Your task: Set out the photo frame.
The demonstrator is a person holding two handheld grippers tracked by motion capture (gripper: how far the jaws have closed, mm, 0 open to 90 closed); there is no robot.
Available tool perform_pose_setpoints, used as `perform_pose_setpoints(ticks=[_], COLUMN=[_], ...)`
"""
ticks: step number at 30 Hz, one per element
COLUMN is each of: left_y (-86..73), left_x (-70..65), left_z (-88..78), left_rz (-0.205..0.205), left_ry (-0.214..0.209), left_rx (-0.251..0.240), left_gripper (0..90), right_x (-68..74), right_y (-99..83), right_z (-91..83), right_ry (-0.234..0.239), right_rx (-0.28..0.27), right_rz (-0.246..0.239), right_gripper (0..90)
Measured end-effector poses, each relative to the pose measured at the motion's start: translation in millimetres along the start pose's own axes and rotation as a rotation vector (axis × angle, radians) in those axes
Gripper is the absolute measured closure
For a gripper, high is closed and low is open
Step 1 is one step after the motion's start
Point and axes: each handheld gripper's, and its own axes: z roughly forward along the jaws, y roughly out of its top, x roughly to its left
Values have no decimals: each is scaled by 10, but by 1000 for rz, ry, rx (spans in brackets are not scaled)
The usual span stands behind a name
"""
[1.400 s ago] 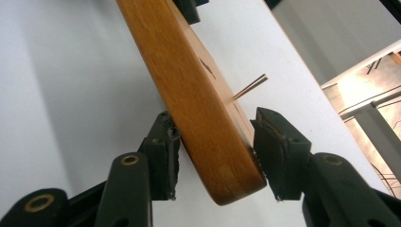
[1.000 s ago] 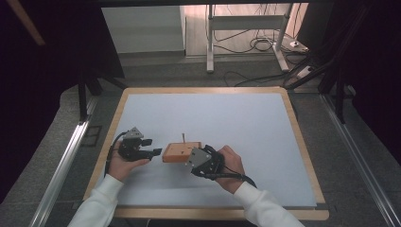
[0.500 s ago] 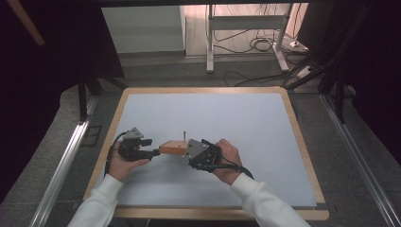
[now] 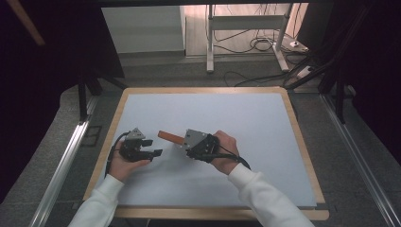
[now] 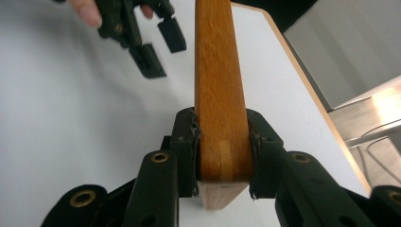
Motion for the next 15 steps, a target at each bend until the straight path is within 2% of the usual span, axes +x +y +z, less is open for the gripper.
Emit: perform_pose_setpoints(ticks=[2, 8, 15], left_y=[1, 1, 0], left_x=[2, 2, -6], left_z=[3, 11, 26], left_rz=[6, 8, 6], left_ry=[0, 2, 5], left_rx=[2, 5, 10], left_gripper=[343, 343, 341], right_x=[-40, -58, -51], right_y=[-3, -11, -55], right_z=[-15, -83, -265], right_ry=[12, 30, 77], right_rx=[-9, -23, -52], right_rz=[22, 34, 59], right_gripper=[693, 693, 693])
